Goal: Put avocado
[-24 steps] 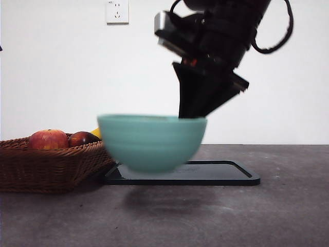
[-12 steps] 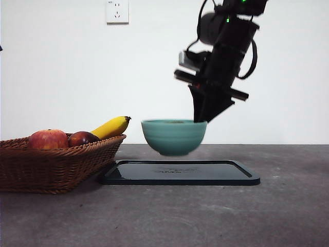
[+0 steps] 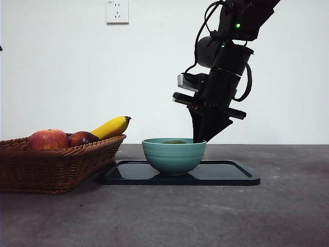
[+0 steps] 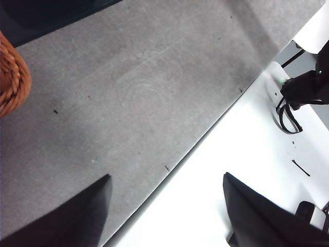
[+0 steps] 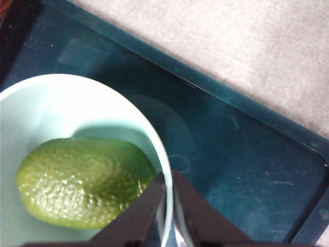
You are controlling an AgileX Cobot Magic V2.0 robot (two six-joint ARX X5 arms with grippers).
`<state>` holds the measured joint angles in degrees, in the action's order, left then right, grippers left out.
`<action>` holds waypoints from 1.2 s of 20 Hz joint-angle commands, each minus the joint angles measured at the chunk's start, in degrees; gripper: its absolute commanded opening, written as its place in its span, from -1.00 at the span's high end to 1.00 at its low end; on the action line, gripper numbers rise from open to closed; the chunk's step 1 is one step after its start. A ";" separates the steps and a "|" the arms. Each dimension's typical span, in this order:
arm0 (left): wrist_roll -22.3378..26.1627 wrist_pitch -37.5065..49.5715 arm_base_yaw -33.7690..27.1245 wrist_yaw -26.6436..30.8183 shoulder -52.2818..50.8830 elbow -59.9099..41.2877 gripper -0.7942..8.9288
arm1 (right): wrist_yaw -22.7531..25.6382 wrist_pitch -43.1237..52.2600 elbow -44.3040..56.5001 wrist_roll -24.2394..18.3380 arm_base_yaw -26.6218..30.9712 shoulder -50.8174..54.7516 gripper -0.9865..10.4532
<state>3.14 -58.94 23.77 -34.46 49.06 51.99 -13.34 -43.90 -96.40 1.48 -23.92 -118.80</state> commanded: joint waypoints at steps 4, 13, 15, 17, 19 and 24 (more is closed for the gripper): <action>0.68 0.17 0.31 -0.28 0.31 0.44 0.13 | 1.07 0.13 -1.55 0.07 -0.17 -0.90 0.58; 0.68 0.20 0.31 -0.28 0.31 0.44 0.13 | 2.25 -11.72 -1.36 -0.44 0.07 23.91 0.58; 0.68 0.22 0.31 -0.28 0.31 0.44 0.13 | 2.25 -13.62 0.59 -0.44 0.07 30.45 0.58; 0.68 0.24 0.31 -0.28 0.31 0.44 0.13 | 2.21 -13.38 5.27 -0.44 0.04 37.13 0.58; 0.70 0.24 0.31 -0.28 0.31 0.44 0.13 | -0.15 -12.15 12.83 -0.44 -0.26 44.83 0.58; 0.68 0.28 0.31 -0.28 0.31 0.44 0.13 | -5.42 -10.78 29.53 0.04 -3.34 62.45 0.58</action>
<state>3.14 -58.94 23.77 -34.46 49.06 51.99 -18.63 -55.24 -66.30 1.54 -26.94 -56.03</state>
